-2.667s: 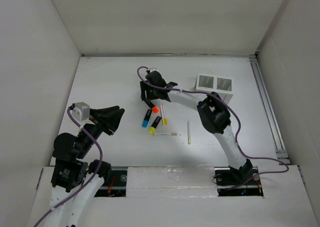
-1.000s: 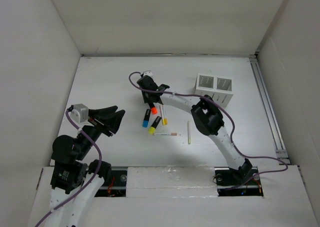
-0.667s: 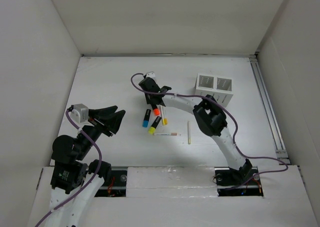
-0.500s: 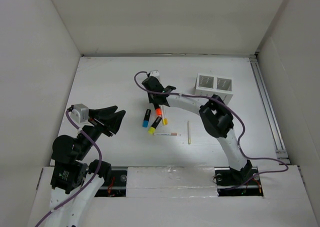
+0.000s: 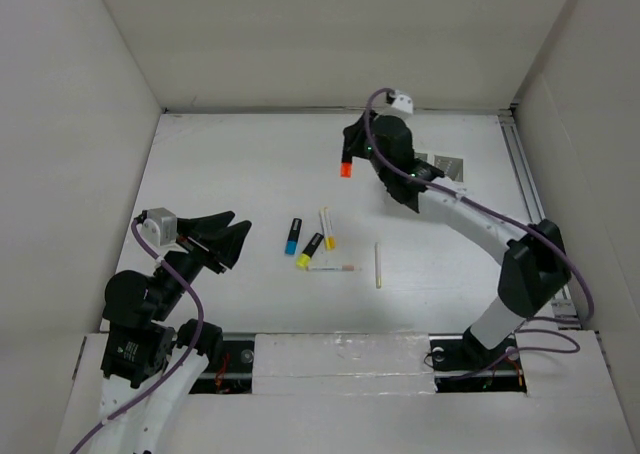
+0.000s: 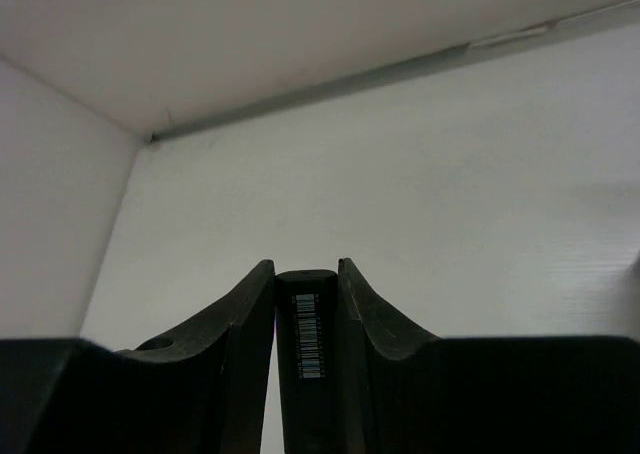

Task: Organize the desk

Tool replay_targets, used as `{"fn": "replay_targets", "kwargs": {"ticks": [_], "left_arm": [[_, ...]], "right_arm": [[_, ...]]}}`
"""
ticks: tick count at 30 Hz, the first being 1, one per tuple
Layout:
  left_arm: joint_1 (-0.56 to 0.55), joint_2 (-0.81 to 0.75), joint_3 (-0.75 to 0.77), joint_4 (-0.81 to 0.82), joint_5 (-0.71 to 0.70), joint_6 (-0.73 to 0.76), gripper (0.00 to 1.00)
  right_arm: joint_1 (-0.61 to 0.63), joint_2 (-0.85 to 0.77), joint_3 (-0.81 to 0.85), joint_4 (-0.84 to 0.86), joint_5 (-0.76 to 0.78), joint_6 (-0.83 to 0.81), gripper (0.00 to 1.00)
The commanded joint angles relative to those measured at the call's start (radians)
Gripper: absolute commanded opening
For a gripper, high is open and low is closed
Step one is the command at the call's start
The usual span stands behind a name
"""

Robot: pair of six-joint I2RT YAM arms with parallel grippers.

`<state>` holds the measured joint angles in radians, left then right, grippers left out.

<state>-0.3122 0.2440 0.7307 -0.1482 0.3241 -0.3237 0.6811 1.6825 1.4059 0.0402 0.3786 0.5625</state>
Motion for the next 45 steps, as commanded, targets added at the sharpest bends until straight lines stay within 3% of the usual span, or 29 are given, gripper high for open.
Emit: {"fn": "replay_targets", "kwargs": {"ticks": [1, 3, 6, 9, 14, 27, 45], "left_arm": [[0.004, -0.015, 0.001, 0.042, 0.006, -0.005, 0.43], [0.004, -0.018, -0.004, 0.049, 0.01, -0.006, 0.44], [0.004, -0.008, 0.001, 0.039, 0.018, -0.003, 0.44], [0.004, -0.015, -0.004, 0.045, 0.009, -0.003, 0.44], [0.004, -0.011, -0.002, 0.05, 0.018, -0.005, 0.44], [0.004, 0.009, -0.005, 0.05, 0.02, -0.008, 0.48], [0.004, 0.0, -0.005, 0.05, 0.027, -0.008, 0.5]], "right_arm": [[-0.092, -0.113, -0.119, 0.232, 0.089, 0.076, 0.18], [-0.165, -0.132, -0.156, 0.286, 0.184, 0.088, 0.18], [-0.253, -0.101, -0.148, 0.311, 0.21, 0.099, 0.18], [-0.271, -0.06, -0.11, 0.288, 0.298, 0.079, 0.18], [-0.293, -0.058, -0.182, 0.366, 0.394, 0.053, 0.18], [-0.357, -0.018, -0.246, 0.327, 0.43, 0.065, 0.17], [-0.333, 0.02, -0.266, 0.29, 0.468, 0.045, 0.18]]}}
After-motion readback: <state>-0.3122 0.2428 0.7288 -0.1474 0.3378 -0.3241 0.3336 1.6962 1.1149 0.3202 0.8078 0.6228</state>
